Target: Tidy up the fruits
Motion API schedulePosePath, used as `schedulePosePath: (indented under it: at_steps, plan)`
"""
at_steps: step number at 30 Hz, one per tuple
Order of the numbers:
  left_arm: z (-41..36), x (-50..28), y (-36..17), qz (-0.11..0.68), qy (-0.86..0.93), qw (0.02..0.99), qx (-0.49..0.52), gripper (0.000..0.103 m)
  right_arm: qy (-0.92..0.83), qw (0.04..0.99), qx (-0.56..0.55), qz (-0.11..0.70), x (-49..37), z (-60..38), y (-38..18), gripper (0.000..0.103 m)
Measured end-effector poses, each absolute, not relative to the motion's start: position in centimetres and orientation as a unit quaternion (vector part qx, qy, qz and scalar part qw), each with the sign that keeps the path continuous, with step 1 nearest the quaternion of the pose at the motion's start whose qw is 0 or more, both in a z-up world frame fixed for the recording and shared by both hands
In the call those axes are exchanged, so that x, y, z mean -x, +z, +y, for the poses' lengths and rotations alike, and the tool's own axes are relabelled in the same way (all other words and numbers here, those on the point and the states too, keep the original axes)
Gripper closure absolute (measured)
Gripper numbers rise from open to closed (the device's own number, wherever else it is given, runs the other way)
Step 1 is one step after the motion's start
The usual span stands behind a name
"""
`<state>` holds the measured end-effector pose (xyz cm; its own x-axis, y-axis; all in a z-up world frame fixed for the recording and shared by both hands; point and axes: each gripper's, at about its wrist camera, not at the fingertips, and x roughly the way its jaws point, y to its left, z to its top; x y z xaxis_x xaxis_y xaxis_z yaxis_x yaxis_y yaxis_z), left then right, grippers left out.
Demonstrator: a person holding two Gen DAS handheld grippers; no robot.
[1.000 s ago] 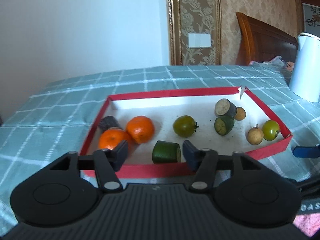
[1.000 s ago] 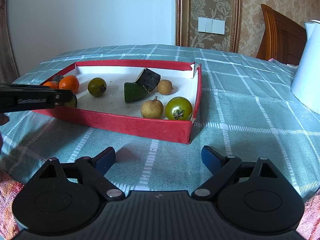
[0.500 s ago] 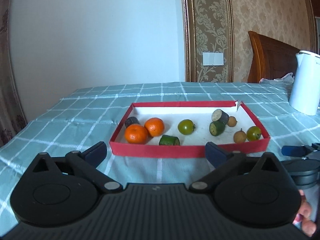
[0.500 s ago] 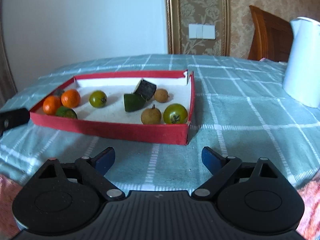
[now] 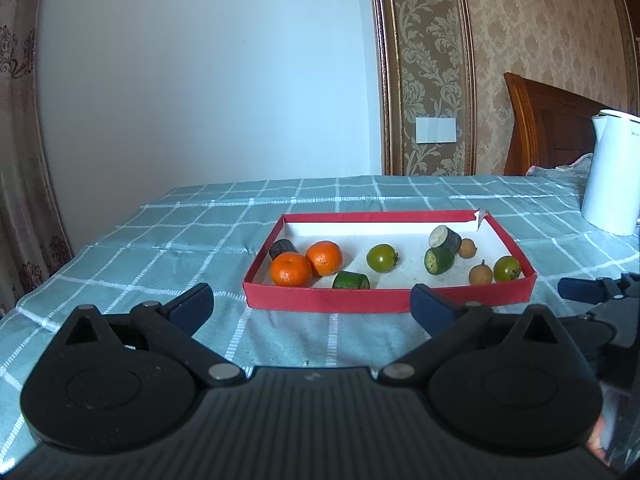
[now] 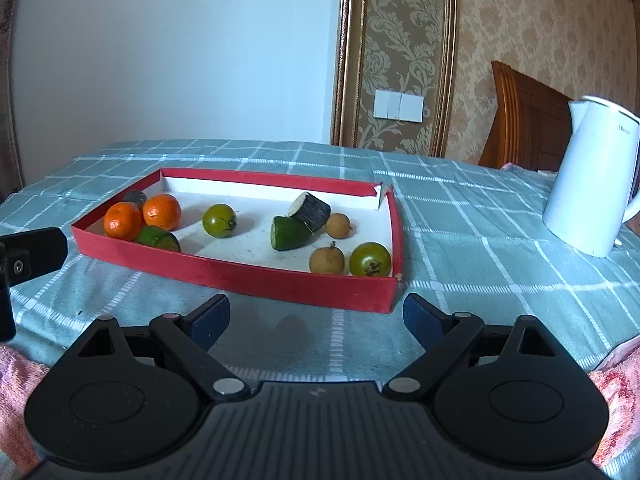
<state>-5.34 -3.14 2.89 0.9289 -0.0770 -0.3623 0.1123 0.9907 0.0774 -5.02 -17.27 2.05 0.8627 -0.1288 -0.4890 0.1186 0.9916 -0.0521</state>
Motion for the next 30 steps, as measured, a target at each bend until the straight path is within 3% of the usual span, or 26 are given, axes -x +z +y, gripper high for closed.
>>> schedulePosePath:
  at_steps: [30]
  plan:
    - [-3.32, 6.00, 3.18, 0.172, -0.054, 0.982, -0.061, 0.000, -0.073, 0.966, 0.012, 0.247, 4.89, -16.44, 2.37, 0.009]
